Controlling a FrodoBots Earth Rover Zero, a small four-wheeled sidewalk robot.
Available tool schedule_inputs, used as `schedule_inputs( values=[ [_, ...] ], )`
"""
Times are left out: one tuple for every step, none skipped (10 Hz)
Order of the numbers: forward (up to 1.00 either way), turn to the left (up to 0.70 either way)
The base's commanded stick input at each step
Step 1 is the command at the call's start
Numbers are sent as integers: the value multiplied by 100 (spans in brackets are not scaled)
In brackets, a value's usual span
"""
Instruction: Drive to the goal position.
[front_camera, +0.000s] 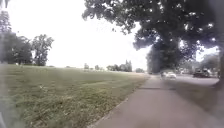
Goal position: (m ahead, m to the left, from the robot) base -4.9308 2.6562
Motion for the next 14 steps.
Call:
schedule_inputs(
  values=[
    [0, 100],
    [0, 42],
    [0, 0],
    [0, 0],
    [0, 0],
    [0, 0],
    [0, 0],
    [0, 0],
    [0, 0],
    [-100, 0],
    [-100, 0],
    [-100, 0],
    [-100, 0],
    [0, 0]
  ],
)
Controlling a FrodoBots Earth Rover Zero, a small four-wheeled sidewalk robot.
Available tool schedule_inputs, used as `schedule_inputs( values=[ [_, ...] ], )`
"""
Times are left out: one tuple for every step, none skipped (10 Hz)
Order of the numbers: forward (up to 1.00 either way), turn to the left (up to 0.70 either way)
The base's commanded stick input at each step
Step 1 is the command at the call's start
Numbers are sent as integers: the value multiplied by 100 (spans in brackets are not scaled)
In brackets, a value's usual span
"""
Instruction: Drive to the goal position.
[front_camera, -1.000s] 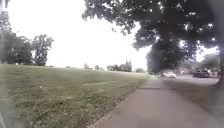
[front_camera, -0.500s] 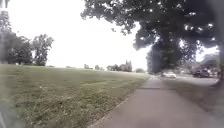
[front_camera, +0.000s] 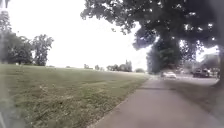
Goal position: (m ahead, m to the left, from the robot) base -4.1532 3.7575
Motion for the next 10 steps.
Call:
schedule_inputs(
  values=[
    [0, 0],
    [0, 0],
    [0, 0],
    [0, 0],
    [0, 0],
    [-63, 0],
    [-100, 0],
    [-100, 0],
    [-100, 0],
    [-100, 0]
  ],
)
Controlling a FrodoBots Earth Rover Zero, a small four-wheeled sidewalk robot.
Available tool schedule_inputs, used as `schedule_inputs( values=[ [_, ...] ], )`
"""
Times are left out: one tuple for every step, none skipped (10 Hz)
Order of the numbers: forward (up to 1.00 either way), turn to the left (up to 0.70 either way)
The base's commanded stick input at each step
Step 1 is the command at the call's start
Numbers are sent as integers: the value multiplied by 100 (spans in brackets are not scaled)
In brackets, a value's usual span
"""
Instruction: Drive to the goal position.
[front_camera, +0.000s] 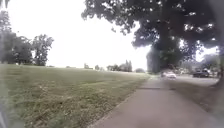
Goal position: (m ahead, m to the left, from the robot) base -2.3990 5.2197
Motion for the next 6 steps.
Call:
schedule_inputs(
  values=[
    [-100, 0],
    [-100, 0],
    [-88, 0],
    [0, 0],
    [0, 0],
    [0, 0]
  ],
)
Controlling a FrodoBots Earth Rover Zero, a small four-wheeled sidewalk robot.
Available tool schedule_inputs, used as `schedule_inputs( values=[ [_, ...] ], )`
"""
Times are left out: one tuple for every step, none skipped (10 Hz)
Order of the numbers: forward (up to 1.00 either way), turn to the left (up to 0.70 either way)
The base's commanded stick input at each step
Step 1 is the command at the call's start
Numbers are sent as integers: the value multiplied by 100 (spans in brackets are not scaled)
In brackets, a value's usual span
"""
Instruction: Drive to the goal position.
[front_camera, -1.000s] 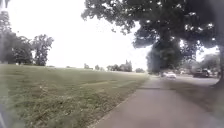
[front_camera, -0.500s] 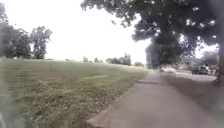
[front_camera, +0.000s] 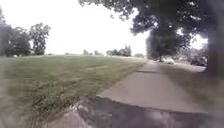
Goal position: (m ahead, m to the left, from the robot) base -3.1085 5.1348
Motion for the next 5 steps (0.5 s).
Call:
schedule_inputs(
  values=[
    [0, 0],
    [0, 0],
    [0, 0],
    [0, 0],
    [0, 29]
  ],
)
